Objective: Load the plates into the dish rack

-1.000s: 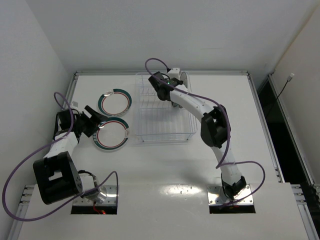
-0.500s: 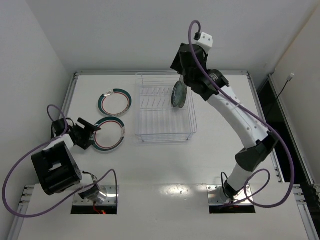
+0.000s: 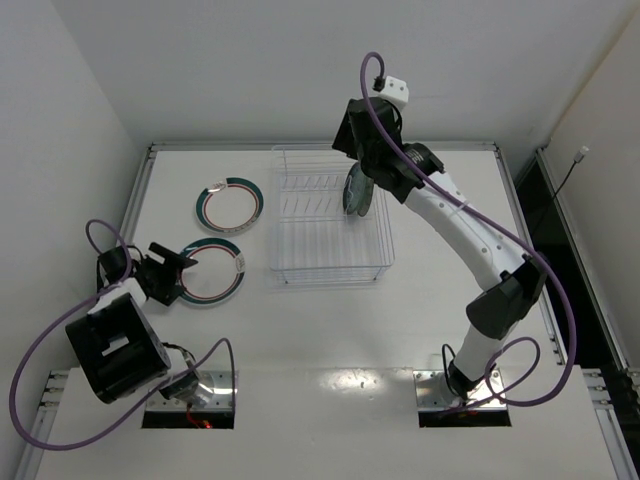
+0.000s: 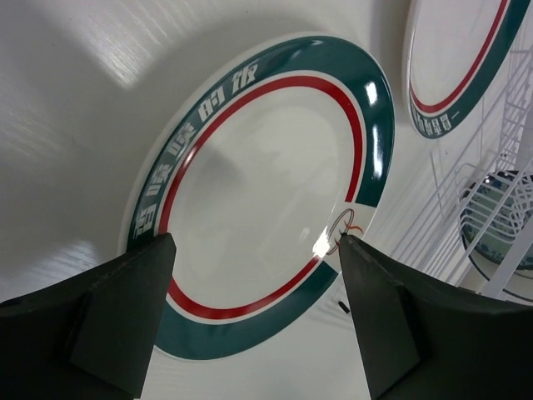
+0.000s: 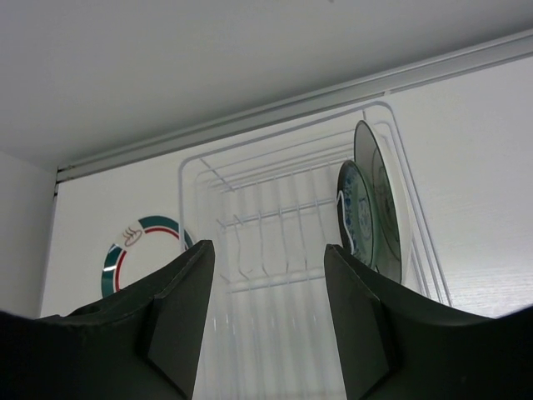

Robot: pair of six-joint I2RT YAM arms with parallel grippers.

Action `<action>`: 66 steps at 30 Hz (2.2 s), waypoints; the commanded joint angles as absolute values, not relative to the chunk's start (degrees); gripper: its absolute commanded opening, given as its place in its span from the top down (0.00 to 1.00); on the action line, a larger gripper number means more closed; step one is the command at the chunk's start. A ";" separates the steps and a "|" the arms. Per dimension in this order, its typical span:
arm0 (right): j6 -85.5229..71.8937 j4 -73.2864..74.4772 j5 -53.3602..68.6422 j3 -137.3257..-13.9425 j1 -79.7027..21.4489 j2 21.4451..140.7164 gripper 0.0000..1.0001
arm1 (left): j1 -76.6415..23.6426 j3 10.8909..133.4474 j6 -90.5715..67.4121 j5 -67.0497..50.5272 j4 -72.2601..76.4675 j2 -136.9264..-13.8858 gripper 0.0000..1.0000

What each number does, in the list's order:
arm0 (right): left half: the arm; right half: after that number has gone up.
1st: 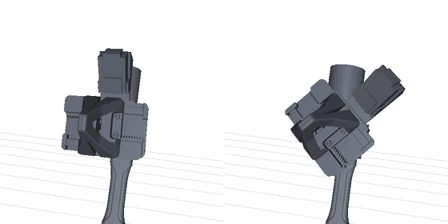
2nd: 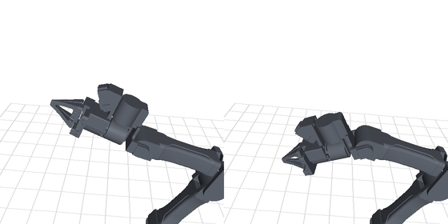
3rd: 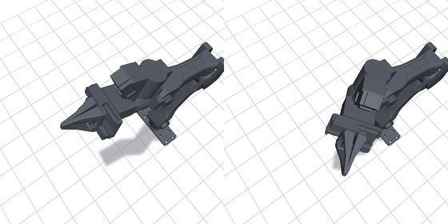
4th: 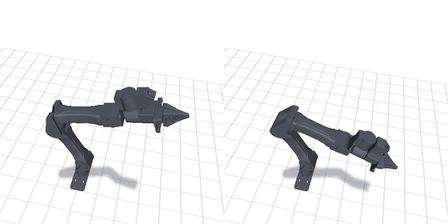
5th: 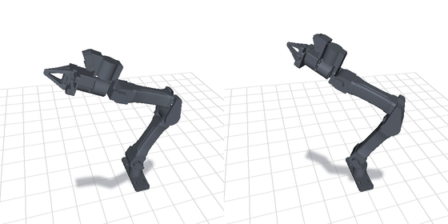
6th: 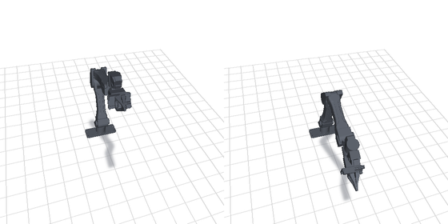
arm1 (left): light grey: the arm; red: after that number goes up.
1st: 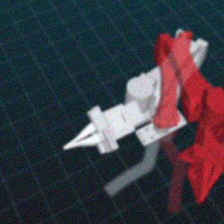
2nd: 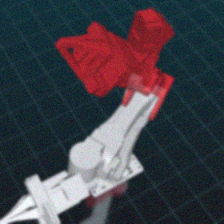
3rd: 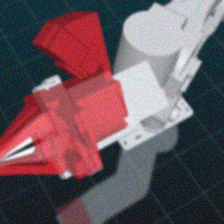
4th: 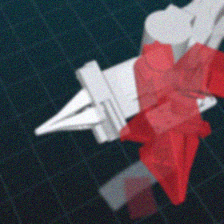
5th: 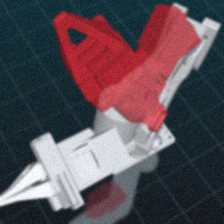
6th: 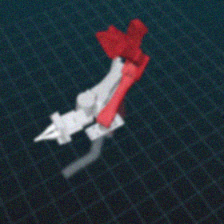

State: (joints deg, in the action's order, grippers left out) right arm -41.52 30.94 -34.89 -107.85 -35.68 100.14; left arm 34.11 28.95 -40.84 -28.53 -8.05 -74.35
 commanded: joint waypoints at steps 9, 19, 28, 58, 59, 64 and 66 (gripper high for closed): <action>-41.48 26.72 -32.61 -105.30 -35.16 96.77 0.48 | 33.93 29.53 -40.87 -26.22 -9.39 -64.97 0.23; -42.01 25.14 -30.33 -103.62 -34.10 96.24 0.48 | 28.56 30.06 -46.75 2.78 -22.68 -50.53 0.23; -42.54 25.14 -28.04 -102.49 -32.52 96.24 0.48 | 29.61 29.53 -48.52 -5.34 -22.15 -58.27 0.31; -45.70 22.41 -19.87 -96.25 -26.89 94.13 0.48 | 29.62 22.68 -44.39 -30.57 -4.75 -77.70 0.97; -45.70 21.80 -19.86 -95.63 -26.89 93.52 0.48 | 29.62 22.68 -44.38 -32.94 -4.75 -77.70 1.00; -46.23 20.65 -15.83 -95.01 -25.75 93.52 0.48 | 29.62 23.28 -48.33 -35.33 -3.52 -68.05 1.00; -46.23 20.13 -14.33 -95.01 -25.14 94.04 0.48 | 29.62 24.95 -49.39 -33.58 -4.74 -60.06 1.00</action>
State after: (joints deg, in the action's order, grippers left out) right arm -45.30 23.92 -17.78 -95.31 -26.00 95.88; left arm 29.61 22.63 -47.59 -32.77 -5.37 -68.88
